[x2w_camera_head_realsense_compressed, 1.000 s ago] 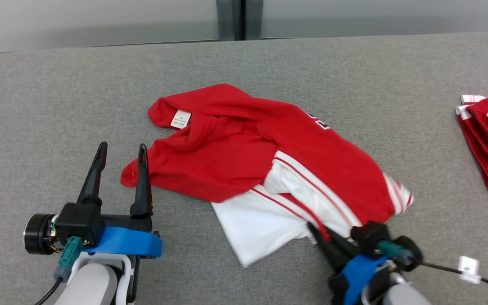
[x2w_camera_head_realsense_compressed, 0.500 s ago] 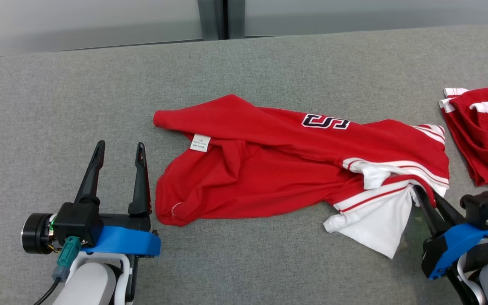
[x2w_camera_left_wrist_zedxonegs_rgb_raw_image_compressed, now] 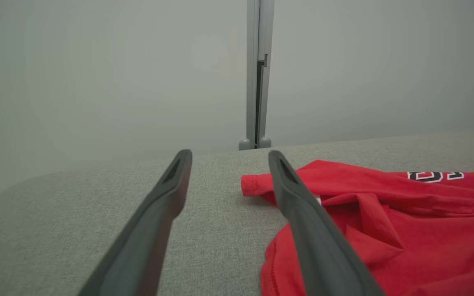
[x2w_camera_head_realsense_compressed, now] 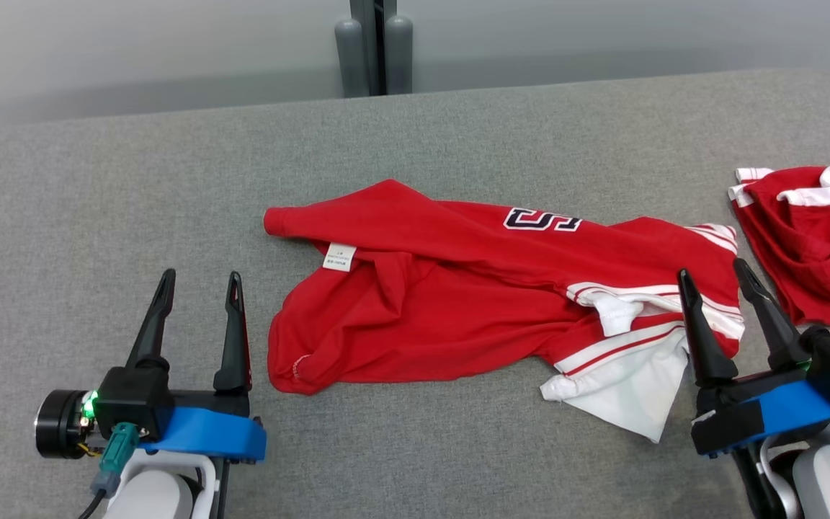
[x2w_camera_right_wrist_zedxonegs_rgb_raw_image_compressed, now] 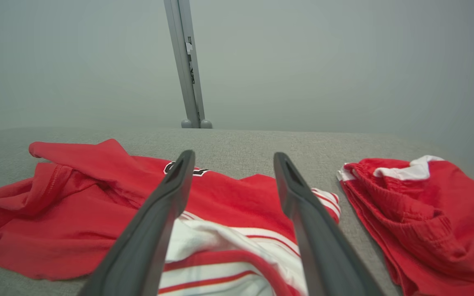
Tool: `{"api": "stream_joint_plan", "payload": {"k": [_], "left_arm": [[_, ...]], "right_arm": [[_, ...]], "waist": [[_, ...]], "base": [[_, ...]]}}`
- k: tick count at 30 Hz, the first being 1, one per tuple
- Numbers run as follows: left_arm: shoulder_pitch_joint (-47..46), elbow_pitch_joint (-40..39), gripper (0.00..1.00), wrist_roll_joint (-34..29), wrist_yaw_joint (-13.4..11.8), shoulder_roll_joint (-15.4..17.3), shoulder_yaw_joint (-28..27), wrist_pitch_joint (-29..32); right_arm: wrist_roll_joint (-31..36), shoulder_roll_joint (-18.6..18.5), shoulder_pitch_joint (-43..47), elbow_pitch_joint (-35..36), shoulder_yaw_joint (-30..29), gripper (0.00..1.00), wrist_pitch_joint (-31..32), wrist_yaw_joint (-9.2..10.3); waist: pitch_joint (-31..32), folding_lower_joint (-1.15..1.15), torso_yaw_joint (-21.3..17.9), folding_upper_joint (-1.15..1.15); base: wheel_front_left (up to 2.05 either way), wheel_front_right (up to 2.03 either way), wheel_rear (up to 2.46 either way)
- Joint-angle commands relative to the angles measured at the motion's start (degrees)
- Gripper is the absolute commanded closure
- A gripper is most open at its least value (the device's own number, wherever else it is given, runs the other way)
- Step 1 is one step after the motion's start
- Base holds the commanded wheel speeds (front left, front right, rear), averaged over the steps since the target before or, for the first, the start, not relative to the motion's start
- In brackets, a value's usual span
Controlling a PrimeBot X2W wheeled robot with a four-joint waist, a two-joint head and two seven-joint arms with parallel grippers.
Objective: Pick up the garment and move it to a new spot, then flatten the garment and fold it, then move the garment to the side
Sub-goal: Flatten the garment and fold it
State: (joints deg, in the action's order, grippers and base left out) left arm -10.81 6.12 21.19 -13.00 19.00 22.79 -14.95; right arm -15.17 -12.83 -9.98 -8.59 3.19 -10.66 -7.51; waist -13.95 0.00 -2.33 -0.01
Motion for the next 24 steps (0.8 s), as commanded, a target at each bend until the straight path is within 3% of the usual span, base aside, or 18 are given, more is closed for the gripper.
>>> {"api": "stream_joint_plan", "payload": {"k": [1,9,20,24], "left_arm": [[0.51,0.07,0.0,0.15,-0.06,0.19,-0.05,0.0],[2.52,-0.12,0.0,0.49,-0.56,1.05,0.49,0.97],[2.37,-0.39,0.0,0.66,-0.28,1.17,1.22,1.09],[1.18,-1.1,0.0,-0.61,1.22,0.81,4.16,2.78]], "right_arm": [[0.4,0.86,1.06,1.15,-0.37,0.0,-0.08,0.04],[2.91,4.96,5.47,9.01,-1.78,0.0,2.37,0.03],[3.47,5.9,6.99,11.82,-2.04,0.0,4.11,0.03],[3.48,5.98,7.09,11.83,-2.09,0.0,4.76,0.04]], "waist": [[0.45,0.0,-0.16,0.01],[1.99,0.0,-0.16,0.01],[2.04,0.0,-0.07,0.01],[1.62,0.0,0.22,0.01]], "base": [[0.0,0.0,0.0],[0.0,0.0,0.0],[0.0,0.0,0.0],[0.0,0.0,0.0]]}}
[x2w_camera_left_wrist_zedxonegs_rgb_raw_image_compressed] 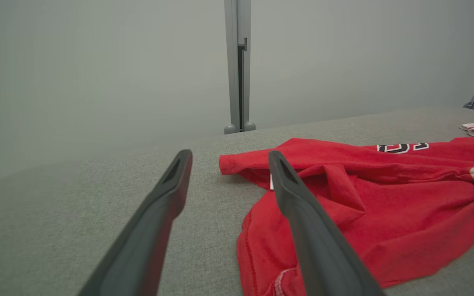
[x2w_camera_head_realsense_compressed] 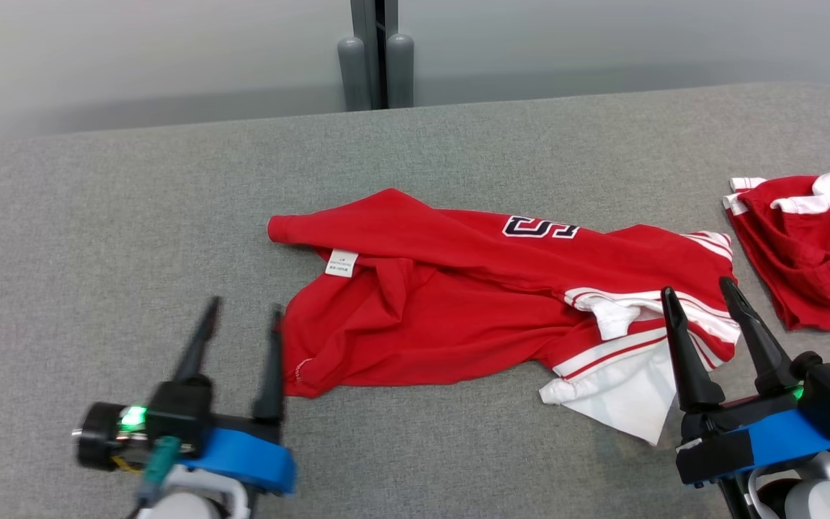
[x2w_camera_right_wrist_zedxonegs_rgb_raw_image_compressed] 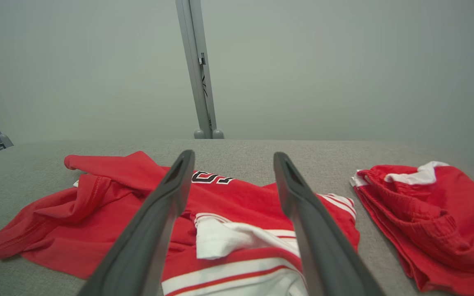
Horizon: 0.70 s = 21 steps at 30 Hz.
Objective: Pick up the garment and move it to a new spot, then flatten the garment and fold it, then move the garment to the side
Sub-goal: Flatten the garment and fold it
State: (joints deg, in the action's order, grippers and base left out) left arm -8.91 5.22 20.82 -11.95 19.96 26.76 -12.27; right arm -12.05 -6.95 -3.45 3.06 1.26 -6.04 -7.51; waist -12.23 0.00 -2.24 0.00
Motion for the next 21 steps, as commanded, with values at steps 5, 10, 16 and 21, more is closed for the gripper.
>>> {"api": "stream_joint_plan", "payload": {"k": [5,10,16,21], "left_arm": [[-0.67,0.44,0.0,-0.49,3.39,-2.02,5.99,4.39],[-0.44,3.51,0.0,0.24,5.55,-3.38,9.28,7.39],[-2.26,8.8,0.0,1.11,6.95,-3.46,9.86,8.38],[-4.11,13.13,0.0,1.94,8.47,-3.7,9.83,8.43]], "right_arm": [[0.5,0.36,0.2,-0.4,0.08,0.0,0.5,0.03],[0.25,0.62,-0.26,-0.91,0.24,0.0,0.56,0.03],[-0.12,0.55,-0.89,-1.36,0.3,0.0,0.2,0.03],[-0.07,0.68,-1.19,-1.49,0.18,0.0,-0.05,0.03]], "waist": [[-0.93,0.0,0.2,0.0],[-1.73,0.0,0.15,0.0],[-2.34,0.0,-0.17,0.0],[-2.67,0.0,-0.55,0.0]], "base": [[0.0,0.0,0.0],[0.0,0.0,0.0],[0.0,0.0,0.0],[0.0,0.0,0.0]]}}
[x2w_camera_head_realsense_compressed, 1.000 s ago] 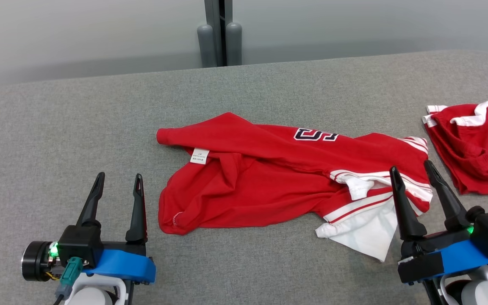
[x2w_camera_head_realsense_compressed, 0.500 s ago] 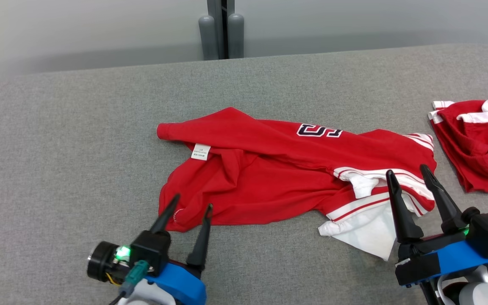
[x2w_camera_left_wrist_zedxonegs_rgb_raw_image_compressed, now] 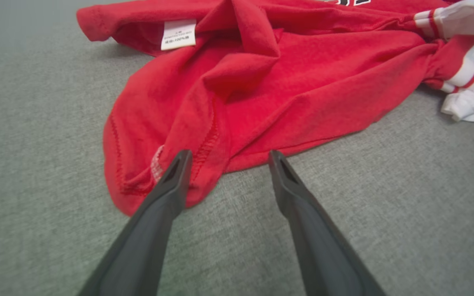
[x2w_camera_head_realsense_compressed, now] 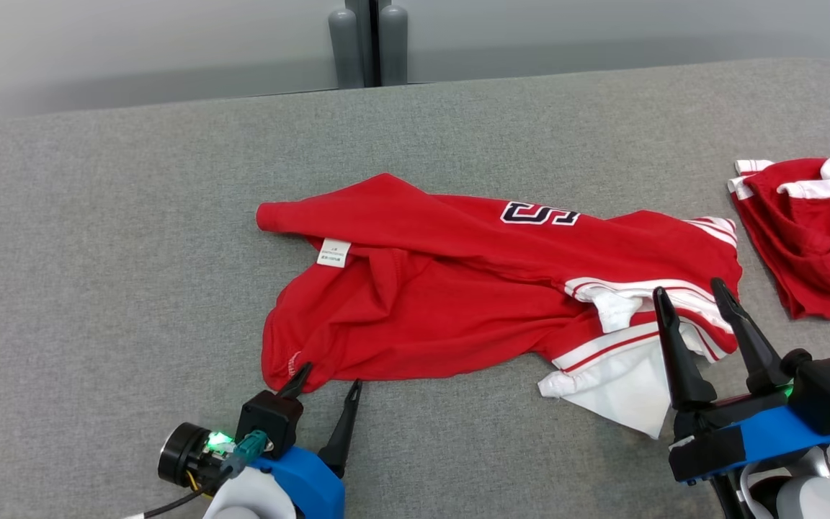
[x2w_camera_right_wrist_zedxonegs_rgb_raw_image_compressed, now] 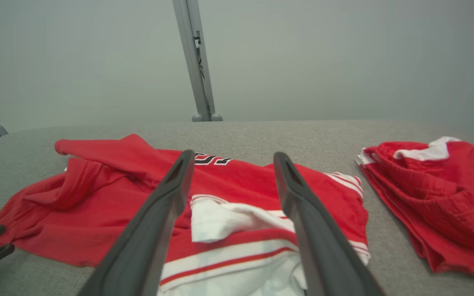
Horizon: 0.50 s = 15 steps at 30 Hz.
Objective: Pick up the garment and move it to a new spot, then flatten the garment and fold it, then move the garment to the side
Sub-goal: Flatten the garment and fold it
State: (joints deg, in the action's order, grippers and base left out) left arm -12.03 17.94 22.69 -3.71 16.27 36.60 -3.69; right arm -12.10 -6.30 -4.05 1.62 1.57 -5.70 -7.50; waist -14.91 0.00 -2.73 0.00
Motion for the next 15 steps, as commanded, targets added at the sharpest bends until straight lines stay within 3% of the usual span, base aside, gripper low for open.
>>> {"api": "stream_joint_plan", "payload": {"k": [1,6,7,8,9,10,15], "left_arm": [[-1.35,1.18,0.0,0.32,0.5,0.02,-0.09,-0.19],[-2.6,3.89,0.0,1.01,1.44,-0.1,-0.29,-0.36],[-2.83,4.38,0.09,1.23,1.61,0.05,-0.44,-0.54],[-2.98,4.79,0.54,1.44,1.65,0.22,-0.61,-0.82],[-3.23,5.07,0.73,1.44,1.74,0.35,-0.8,-1.28],[-3.39,5.35,1.0,1.51,1.9,0.39,-0.85,-1.52],[-3.93,5.43,1.0,1.7,2.19,0.92,-0.75,-1.81]], "right_arm": [[-0.06,0.05,-0.6,-0.08,-0.07,0.0,-0.43,0.02],[-0.11,0.14,-0.62,-0.36,-0.07,0.0,-0.53,0.02],[-0.13,0.18,-0.61,-0.44,-0.12,0.0,-0.57,0.02],[-0.14,0.22,-0.59,-0.5,-0.19,0.0,-0.6,0.02],[-0.15,0.27,-0.55,-0.53,-0.3,0.0,-0.67,0.02],[-0.18,0.3,-0.49,-0.59,-0.42,0.0,-0.72,0.02],[-0.17,0.4,-0.02,-0.81,-0.85,0.0,-0.71,0.02]], "waist": [[-0.08,0.0,-0.19,0.0],[-0.21,0.0,-0.53,0.0],[-0.23,0.0,-0.59,0.0],[-0.24,0.0,-0.62,0.0],[-0.27,0.0,-0.62,0.0],[-0.27,0.0,-0.6,0.0],[0.03,0.0,-0.18,0.0]], "base": [[0.0,0.0,0.0],[0.0,0.0,0.0],[0.0,0.0,0.0],[0.0,0.0,0.0],[0.0,0.0,0.0],[0.0,0.0,0.0],[0.0,0.0,0.0]]}}
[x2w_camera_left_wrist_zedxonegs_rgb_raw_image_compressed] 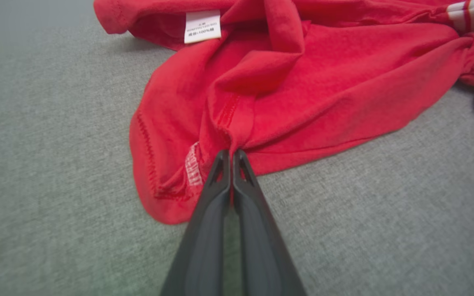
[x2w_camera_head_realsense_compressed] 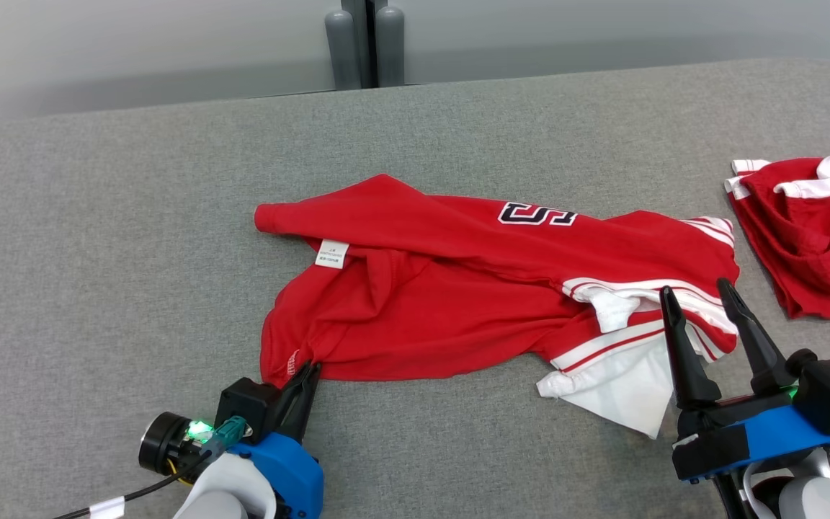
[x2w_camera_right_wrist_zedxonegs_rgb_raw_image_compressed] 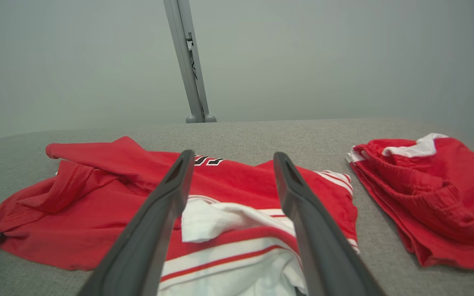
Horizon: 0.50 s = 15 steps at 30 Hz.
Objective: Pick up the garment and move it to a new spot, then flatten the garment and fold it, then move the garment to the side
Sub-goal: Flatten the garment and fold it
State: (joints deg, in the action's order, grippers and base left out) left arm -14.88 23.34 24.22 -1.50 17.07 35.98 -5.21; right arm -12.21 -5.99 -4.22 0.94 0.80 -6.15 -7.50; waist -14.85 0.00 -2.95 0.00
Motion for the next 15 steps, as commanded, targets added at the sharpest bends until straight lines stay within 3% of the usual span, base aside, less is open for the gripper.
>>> {"api": "stream_joint_plan", "payload": {"k": [1,15], "left_arm": [[-1.09,-0.2,1.0,0.06,-0.07,0.3,-0.07,-0.3],[-2.73,-5.16,1.0,2.15,-3.14,4.33,-5.5,-1.68]], "right_arm": [[-0.07,0.13,0.21,-0.19,-0.12,0.0,-0.19,0.02],[-1.03,0.2,-0.09,-0.59,-0.23,0.0,1.0,0.02]], "waist": [[0.05,0.0,0.15,0.0],[0.15,0.0,0.48,0.0]], "base": [[0.0,0.0,0.0],[0.0,0.0,0.0]]}}
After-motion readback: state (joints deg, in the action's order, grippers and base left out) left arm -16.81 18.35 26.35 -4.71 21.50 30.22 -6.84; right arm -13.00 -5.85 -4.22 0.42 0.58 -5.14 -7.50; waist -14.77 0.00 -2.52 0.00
